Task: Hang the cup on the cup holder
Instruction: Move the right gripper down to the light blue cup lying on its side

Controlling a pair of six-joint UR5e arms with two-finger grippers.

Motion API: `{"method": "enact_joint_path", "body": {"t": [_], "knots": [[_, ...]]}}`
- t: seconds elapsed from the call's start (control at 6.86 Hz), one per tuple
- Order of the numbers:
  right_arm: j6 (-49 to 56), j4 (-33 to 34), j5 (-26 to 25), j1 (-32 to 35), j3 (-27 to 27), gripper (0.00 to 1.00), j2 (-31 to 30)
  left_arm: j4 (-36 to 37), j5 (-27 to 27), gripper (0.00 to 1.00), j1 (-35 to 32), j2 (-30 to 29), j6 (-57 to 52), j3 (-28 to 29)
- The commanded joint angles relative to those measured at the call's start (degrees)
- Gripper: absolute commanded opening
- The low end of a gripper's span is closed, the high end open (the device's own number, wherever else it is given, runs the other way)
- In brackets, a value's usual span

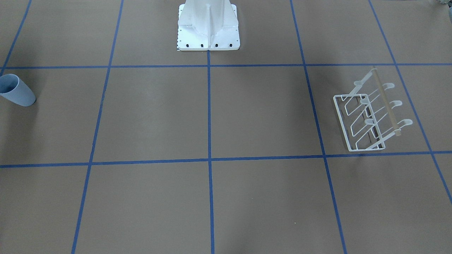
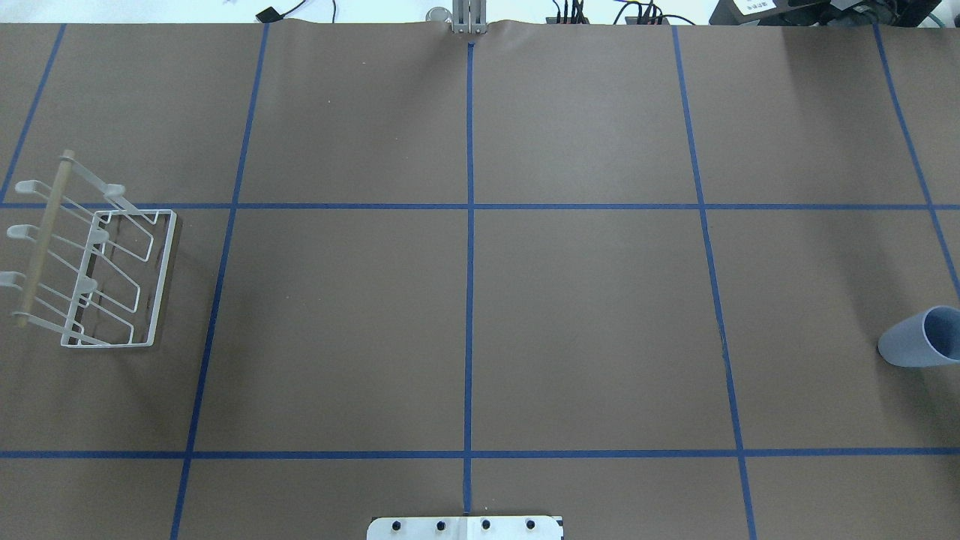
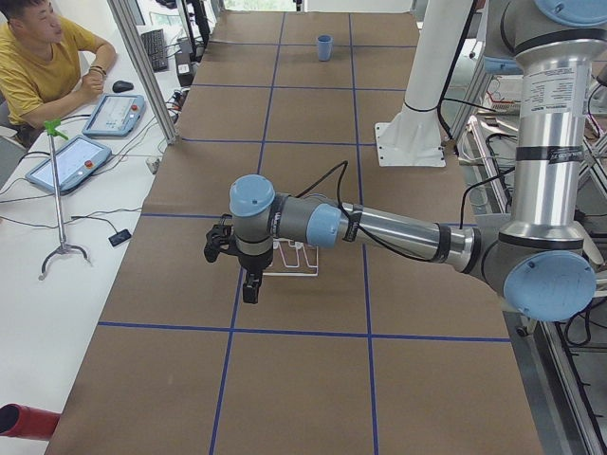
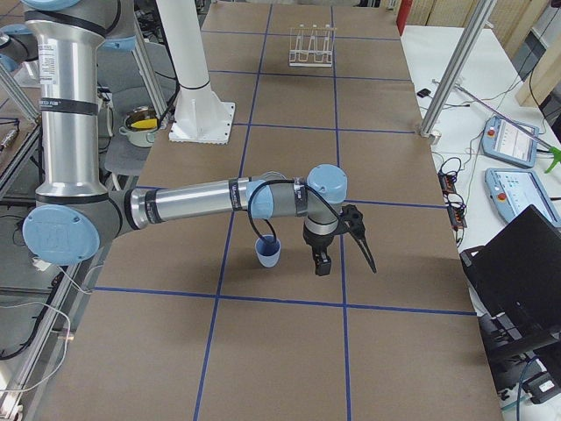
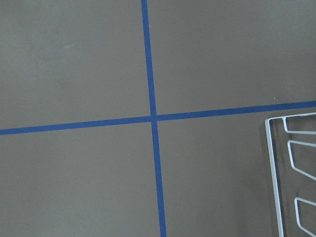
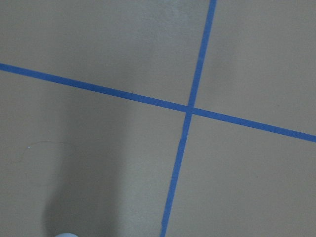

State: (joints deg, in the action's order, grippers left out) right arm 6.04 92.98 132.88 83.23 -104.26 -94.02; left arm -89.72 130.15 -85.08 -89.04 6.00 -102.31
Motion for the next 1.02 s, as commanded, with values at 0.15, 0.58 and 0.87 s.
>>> {"method": "enact_joint_path", "body": {"t": [0.15,0.58,0.87], "knots": [[-17.74,-25.90,1.33,-9.36,-2.18,1.00,-13.86,-0.02,0.01,0.99,0.00,0.01,0.07,0.00],[-19.14,-28.47,-1.65,-14.74,-1.57,0.93,-16.01,-0.02,0.01,0.99,0.09,0.18,-0.02,0.00],[-19.14,-28.56,-1.84,-16.68,-0.43,0.78,-15.40,-0.02,0.01,0.99,0.09,0.36,-0.02,0.00]]}}
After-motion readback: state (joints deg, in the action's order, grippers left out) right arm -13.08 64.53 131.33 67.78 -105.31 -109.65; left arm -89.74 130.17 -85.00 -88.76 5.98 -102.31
